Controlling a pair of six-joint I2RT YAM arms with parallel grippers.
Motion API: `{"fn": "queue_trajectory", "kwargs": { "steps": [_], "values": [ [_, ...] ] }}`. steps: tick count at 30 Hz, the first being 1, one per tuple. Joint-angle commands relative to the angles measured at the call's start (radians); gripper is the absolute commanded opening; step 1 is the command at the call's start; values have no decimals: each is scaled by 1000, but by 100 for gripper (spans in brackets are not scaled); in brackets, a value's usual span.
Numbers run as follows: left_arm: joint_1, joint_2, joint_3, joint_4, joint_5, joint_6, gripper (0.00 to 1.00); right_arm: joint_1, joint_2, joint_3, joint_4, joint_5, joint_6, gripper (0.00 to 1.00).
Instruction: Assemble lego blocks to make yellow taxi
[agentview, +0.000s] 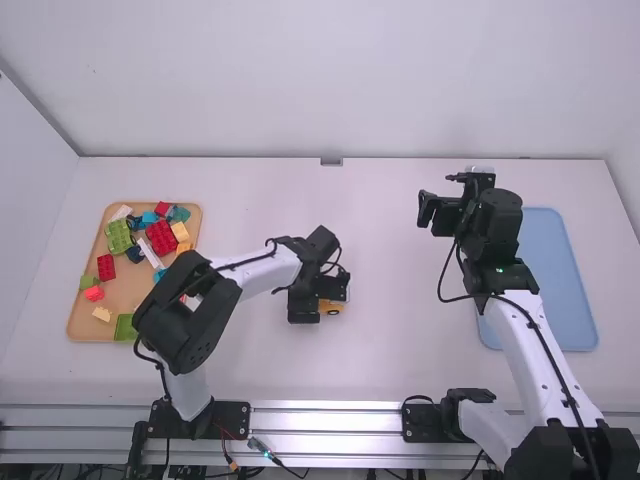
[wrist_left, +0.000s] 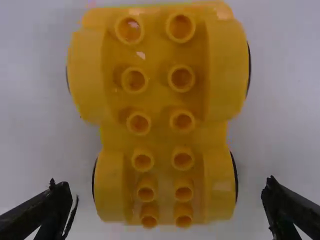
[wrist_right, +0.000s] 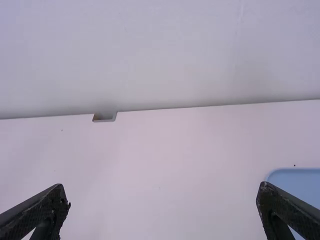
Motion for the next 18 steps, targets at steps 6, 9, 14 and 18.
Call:
{"fn": "queue_trajectory", "kwargs": {
  "steps": [6, 9, 14, 18],
  "values": [
    [81, -82, 225, -206, -14, -6, 99, 1, 8, 43, 6, -3, 4, 99],
    [172, -136, 268, -212, -16, -110, 99, 0, 8, 43, 1, -2, 4, 99],
    [389, -215, 323, -210, 25, -378, 99, 1, 8, 43, 2, -3, 4, 99],
    [643, -277, 334, -226, 44, -711, 99, 1, 8, 43, 13, -3, 4, 99]
  ]
}}
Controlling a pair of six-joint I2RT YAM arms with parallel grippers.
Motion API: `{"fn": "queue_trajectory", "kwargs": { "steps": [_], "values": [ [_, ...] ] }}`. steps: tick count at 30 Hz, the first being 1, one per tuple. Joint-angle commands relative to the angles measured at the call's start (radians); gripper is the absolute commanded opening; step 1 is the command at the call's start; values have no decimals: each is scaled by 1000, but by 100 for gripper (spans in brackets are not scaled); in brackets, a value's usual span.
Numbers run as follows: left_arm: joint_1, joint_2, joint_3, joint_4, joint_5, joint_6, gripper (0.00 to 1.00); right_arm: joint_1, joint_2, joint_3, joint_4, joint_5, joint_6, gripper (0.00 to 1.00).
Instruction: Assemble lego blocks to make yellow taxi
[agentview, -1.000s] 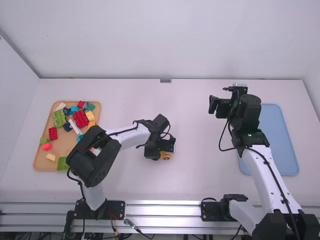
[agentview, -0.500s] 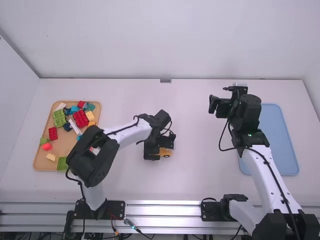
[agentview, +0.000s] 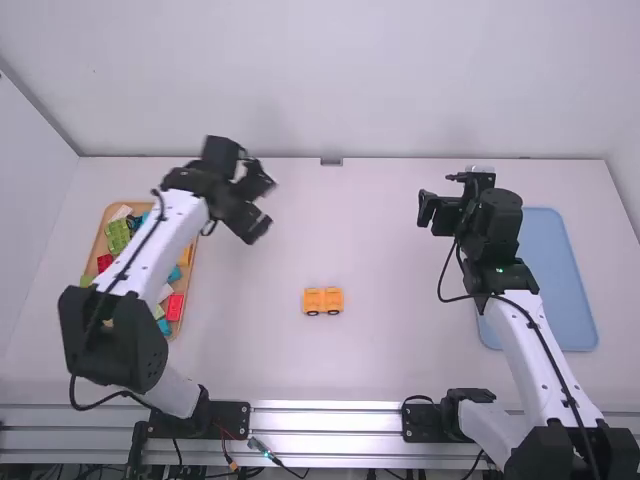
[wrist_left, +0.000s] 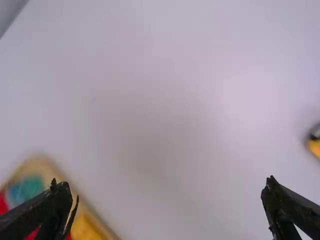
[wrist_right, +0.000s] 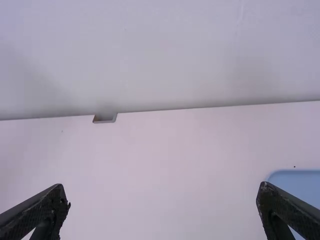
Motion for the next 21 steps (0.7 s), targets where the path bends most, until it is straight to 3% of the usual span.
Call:
{"fn": "queue_trajectory", "kwargs": {
  "steps": [1, 7, 17, 21],
  "values": [
    [132, -40, 3, -32, 14, -334, 99, 1, 8, 43, 7, -6, 4, 99],
    [432, -41, -28, -109, 15, -708, 99, 0, 8, 43, 22, -50, 4, 99],
    [727, -29, -232, -43, 15, -889, 99, 0, 8, 43, 24, -51, 4, 99],
    [830, -29, -347, 42, 14, -852, 99, 0, 8, 43, 24, -51, 4, 99]
  ]
}}
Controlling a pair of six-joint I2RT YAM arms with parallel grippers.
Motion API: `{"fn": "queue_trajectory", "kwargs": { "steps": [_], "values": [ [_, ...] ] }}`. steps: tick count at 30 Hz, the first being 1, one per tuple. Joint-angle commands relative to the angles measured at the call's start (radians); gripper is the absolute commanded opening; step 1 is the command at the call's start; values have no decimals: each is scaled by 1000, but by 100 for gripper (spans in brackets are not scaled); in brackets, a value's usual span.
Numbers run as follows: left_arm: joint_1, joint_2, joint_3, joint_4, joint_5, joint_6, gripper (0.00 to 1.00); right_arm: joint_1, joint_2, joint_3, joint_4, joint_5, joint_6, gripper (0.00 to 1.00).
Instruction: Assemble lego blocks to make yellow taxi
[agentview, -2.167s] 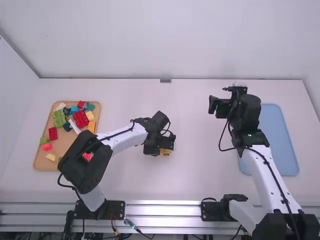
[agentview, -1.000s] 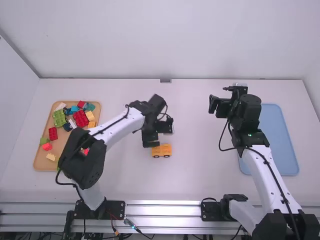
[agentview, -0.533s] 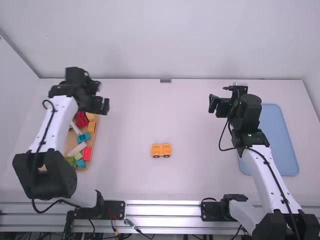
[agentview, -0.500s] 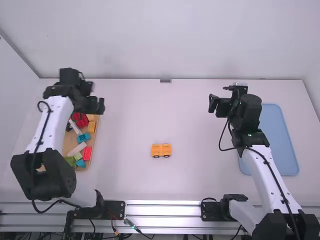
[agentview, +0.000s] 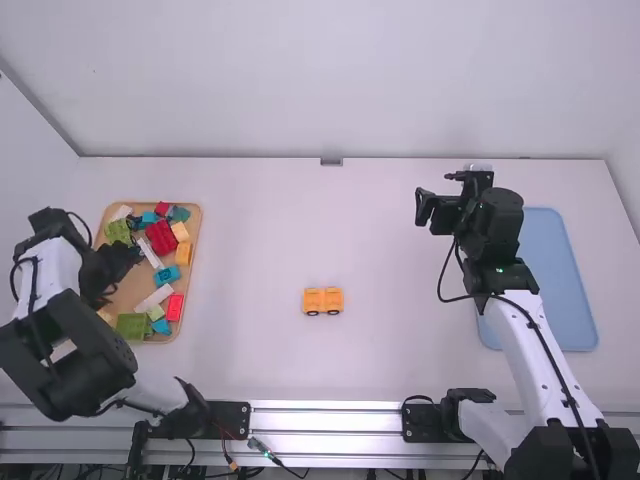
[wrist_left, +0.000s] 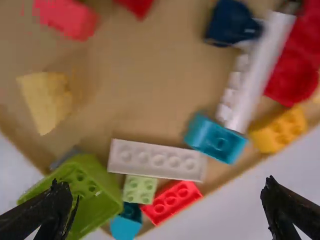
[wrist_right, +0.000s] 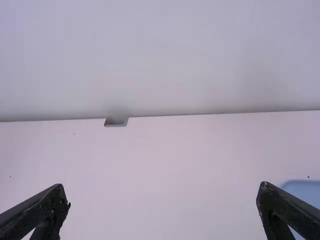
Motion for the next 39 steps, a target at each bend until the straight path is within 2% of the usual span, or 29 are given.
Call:
{"fn": "queue_trajectory", "kwargs": {
  "steps": [1, 4, 9, 17, 22, 26, 27, 28, 29, 30, 32, 34, 39],
  "values": [
    [55, -3, -59, 24, 7, -16, 99, 1, 8, 43, 3, -6, 5, 99],
    [130, 7, -102, 69, 9, 21, 99, 1, 8, 43, 4, -5, 5, 99],
    [195, 71, -86, 74, 11, 74, 99, 3, 8, 43, 8, -6, 5, 99],
    [185, 225, -11, 78, -45, 95, 100, 2, 8, 43, 18, -10, 5, 99],
    [186, 273, -11, 134, -41, 95, 93, 3, 8, 43, 26, -9, 14, 99],
    [187, 274, -29, 166, -44, 77, 73, 2, 8, 43, 27, -9, 43, 99],
    [183, 274, -32, 173, -42, 77, 67, 2, 8, 43, 27, -10, 42, 99],
    [180, 274, -37, 179, -42, 77, 56, 2, 8, 43, 27, -10, 42, 99],
    [180, 274, -37, 179, -42, 77, 55, 2, 8, 43, 27, -9, 42, 99],
    [180, 274, -37, 176, -42, 77, 50, 2, 8, 43, 27, -9, 42, 99],
    [183, 274, -37, 176, -42, 77, 48, 2, 8, 43, 27, -9, 42, 99],
    [179, 274, -37, 176, -42, 77, 40, 2, 8, 43, 27, -9, 42, 99],
    [179, 274, -37, 161, -45, 62, 36, 2, 8, 43, 27, -9, 42, 99]
  ]
}}
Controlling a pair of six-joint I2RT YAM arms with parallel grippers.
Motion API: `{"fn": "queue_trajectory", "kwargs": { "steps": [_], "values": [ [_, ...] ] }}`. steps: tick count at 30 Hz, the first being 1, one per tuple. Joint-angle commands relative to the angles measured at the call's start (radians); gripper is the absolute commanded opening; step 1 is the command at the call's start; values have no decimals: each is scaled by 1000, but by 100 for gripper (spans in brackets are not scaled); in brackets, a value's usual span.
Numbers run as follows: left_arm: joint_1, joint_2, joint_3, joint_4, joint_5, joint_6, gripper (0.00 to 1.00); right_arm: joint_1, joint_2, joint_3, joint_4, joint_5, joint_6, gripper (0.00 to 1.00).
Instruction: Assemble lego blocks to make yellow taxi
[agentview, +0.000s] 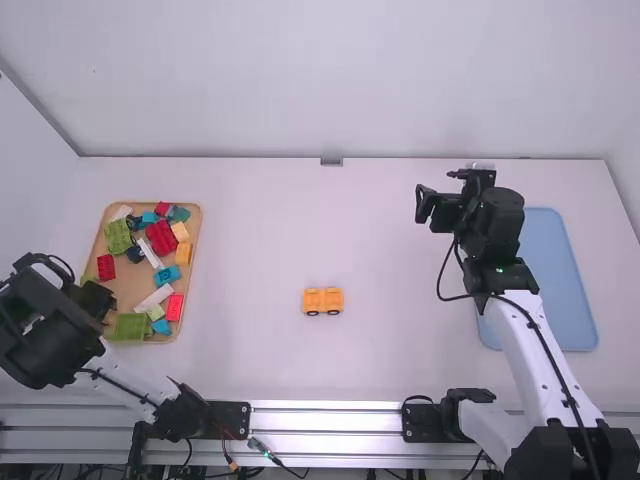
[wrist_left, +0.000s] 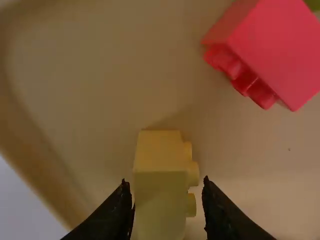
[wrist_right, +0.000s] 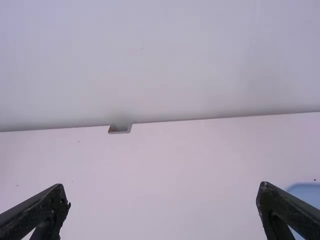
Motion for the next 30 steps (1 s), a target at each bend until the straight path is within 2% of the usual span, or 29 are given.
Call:
{"fn": "queue_trajectory", "kwargs": {
  "steps": [1, 12, 16, 21, 28, 30],
  "values": [
    [-10, 5, -15, -12, -7, -10, 36, 2, 8, 43, 5, -5, 4, 99],
    [-14, 5, -56, 41, -8, -14, 33, 2, 8, 43, 4, -5, 3, 99],
    [-14, 5, -56, 51, -8, 1, 22, 2, 8, 43, 4, -5, 4, 99],
    [-15, 5, -50, 51, -8, 1, 13, 2, 8, 43, 4, -6, 4, 99],
    [-14, 5, -49, 54, -8, 0, 11, 2, 8, 43, 4, -5, 4, 99],
    [-14, 5, -49, 54, -8, 0, 8, 1, 8, 43, 3, -5, 4, 99]
  ]
}}
